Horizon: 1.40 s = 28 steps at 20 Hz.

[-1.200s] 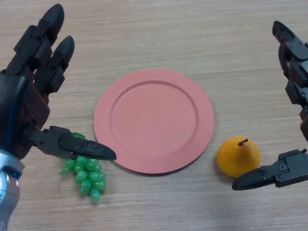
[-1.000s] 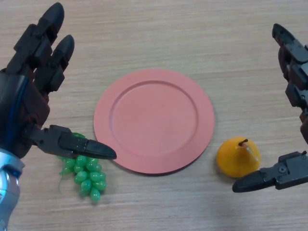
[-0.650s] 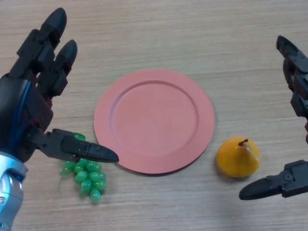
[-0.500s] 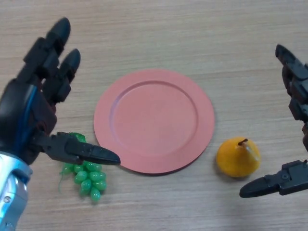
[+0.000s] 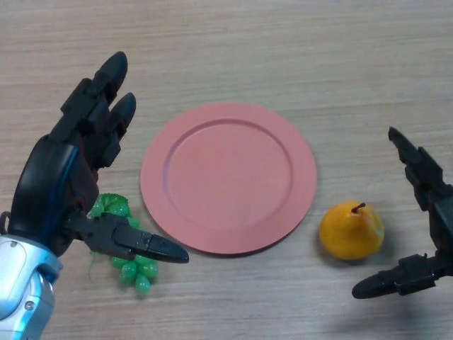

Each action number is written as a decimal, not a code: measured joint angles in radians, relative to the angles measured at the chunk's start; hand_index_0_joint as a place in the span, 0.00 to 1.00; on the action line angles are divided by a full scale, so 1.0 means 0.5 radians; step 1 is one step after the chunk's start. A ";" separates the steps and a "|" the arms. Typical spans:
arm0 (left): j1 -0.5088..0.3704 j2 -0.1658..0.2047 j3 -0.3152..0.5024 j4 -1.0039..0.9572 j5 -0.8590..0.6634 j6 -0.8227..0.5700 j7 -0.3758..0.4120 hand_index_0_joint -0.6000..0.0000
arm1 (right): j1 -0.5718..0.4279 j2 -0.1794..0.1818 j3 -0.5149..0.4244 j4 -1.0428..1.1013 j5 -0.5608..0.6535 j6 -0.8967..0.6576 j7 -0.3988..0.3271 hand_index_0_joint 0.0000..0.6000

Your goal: Pick up the yellow pear and place it on the plate

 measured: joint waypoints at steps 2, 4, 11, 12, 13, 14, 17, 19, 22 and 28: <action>0.003 0.000 0.000 -0.067 0.001 -0.002 0.000 1.00 | -0.057 -0.005 0.005 0.185 0.001 -0.028 -0.017 0.00; 0.005 0.000 0.002 -0.069 0.001 -0.005 -0.001 1.00 | -0.100 -0.006 0.052 0.352 0.001 -0.056 -0.067 0.00; 0.037 0.000 0.043 -0.106 -0.005 -0.006 -0.006 1.00 | -0.248 0.018 0.130 0.659 0.001 -0.142 -0.184 0.00; 0.043 0.000 0.043 -0.105 -0.005 -0.006 -0.006 1.00 | -0.271 0.038 0.155 0.729 0.001 -0.157 -0.216 0.00; 0.045 -0.001 0.043 -0.105 -0.005 -0.008 -0.005 1.00 | -0.275 0.056 0.156 0.749 0.001 -0.157 -0.229 0.17; 0.047 -0.001 0.043 -0.105 -0.006 -0.010 -0.005 1.00 | -0.279 0.059 0.160 0.758 0.001 -0.158 -0.245 0.42; 0.061 -0.001 0.055 -0.106 -0.031 -0.010 -0.006 1.00 | -0.305 0.059 0.158 0.801 -0.018 -0.158 -0.411 0.97; 0.079 0.000 0.130 -0.134 -0.106 -0.008 -0.006 1.00 | -0.285 0.045 0.154 0.735 -0.168 -0.032 -0.506 1.00; 0.089 0.001 0.203 -0.147 -0.116 -0.007 -0.007 1.00 | -0.246 0.045 0.153 0.579 -0.167 0.082 -0.503 1.00; 0.124 0.000 0.233 -0.192 -0.126 0.032 -0.046 1.00 | -0.154 0.075 0.160 0.187 -0.032 0.425 -0.415 1.00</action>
